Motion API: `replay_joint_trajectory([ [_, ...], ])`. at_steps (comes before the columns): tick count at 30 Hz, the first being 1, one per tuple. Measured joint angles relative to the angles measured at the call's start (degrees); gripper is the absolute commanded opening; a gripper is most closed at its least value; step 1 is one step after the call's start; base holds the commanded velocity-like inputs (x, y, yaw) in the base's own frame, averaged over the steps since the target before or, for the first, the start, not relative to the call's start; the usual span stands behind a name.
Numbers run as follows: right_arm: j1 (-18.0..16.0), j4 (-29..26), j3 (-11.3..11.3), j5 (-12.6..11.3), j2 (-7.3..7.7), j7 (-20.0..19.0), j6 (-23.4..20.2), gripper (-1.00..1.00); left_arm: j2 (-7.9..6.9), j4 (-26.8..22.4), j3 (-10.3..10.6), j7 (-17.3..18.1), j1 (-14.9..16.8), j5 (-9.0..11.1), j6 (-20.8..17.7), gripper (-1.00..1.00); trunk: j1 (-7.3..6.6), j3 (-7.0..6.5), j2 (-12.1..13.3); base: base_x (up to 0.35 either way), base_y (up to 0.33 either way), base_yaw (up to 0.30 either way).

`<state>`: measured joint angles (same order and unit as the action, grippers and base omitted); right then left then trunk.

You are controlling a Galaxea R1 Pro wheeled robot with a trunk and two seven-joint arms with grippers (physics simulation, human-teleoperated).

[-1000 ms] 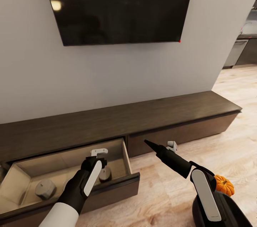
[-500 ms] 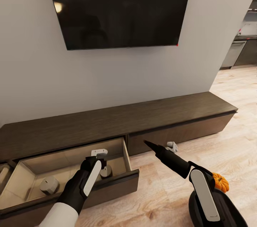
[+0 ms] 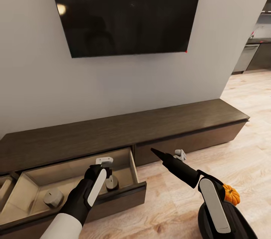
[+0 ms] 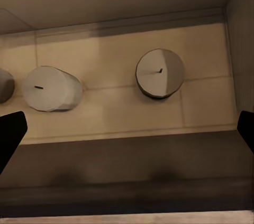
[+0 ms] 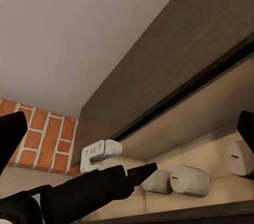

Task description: Place each of the two pumpkins and all three candles from the living room inside a cabinet in the living room (use any cabinet), then make sure every cabinet is closed, and position the cauldron so it is next to a table in the living room.

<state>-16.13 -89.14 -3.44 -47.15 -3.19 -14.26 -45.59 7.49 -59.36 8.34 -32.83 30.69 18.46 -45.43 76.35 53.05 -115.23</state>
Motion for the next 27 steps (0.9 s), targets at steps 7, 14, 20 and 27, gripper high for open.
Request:
replay_joint_trajectory([
  [7,0.0,0.03,0.0,-0.13,0.0,-0.02,0.75,1.0,0.0,0.0,0.0,0.0,-0.01,0.07,0.0,1.0,-1.54,-1.26,2.81,0.0,0.0,0.0],
  [14,0.0,0.1,0.0,-0.14,0.0,-0.02,0.87,1.0,0.0,0.0,0.0,0.0,-0.02,0.03,0.0,1.0,-3.08,-2.51,5.62,0.0,0.0,0.0],
  [20,0.0,0.12,0.03,-0.07,0.0,-0.02,0.88,1.0,0.0,0.0,0.0,0.0,-0.01,0.0,0.0,1.0,-4.39,-3.59,8.02,0.0,0.0,0.0],
  [27,0.0,0.12,0.06,-0.06,0.0,0.06,0.88,1.0,0.0,0.0,-0.03,0.0,-0.02,0.05,0.0,1.0,-5.93,-4.85,10.83,-0.006,0.003,0.0],
])
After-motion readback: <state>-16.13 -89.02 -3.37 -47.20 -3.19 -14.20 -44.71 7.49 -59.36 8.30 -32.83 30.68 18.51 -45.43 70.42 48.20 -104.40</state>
